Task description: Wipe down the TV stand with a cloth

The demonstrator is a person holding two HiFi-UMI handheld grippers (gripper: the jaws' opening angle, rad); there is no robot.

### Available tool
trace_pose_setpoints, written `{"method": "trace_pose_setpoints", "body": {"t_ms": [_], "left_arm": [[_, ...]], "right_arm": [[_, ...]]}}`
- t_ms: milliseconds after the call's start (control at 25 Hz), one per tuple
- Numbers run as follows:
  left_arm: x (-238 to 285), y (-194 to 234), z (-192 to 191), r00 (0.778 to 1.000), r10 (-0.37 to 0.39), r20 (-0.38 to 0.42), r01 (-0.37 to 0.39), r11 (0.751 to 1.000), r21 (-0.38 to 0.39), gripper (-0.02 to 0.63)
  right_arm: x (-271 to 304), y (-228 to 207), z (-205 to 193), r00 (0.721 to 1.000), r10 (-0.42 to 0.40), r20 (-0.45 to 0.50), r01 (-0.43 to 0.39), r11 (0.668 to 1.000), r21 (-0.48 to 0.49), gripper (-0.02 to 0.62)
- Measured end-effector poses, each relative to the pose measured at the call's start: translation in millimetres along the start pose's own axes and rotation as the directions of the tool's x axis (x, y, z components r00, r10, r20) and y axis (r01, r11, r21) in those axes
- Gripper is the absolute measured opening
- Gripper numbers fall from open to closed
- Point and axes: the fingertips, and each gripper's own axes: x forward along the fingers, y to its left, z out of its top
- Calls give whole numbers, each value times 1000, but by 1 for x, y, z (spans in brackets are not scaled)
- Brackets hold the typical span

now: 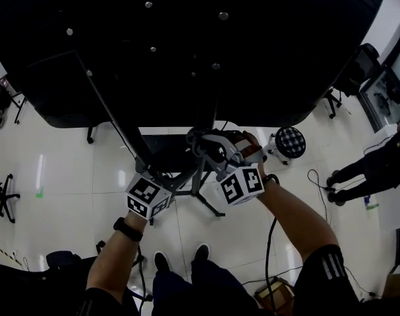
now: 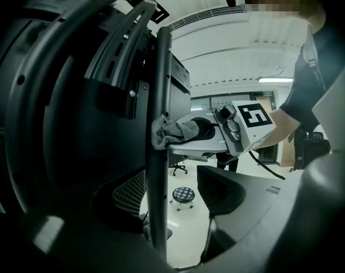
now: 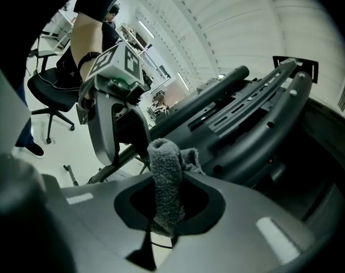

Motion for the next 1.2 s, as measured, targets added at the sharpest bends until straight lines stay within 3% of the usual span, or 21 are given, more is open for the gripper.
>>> {"method": "trace_pose_setpoints", "body": {"t_ms": [480, 1000, 1200], "left_arm": [[26, 12, -120, 992, -17, -122, 4, 994, -105, 307], [45, 22, -257, 968, -57, -244, 8, 980, -197, 313], [55, 26, -301, 961, -70, -269, 12, 977, -212, 314]], "right_arm": [[30, 121, -89, 988, 125, -88, -119, 990, 75, 46], [76, 246, -166, 947, 258, -193, -213, 951, 224, 44], [95, 289, -195, 930, 296, -220, -243, 940, 238, 44]]}}
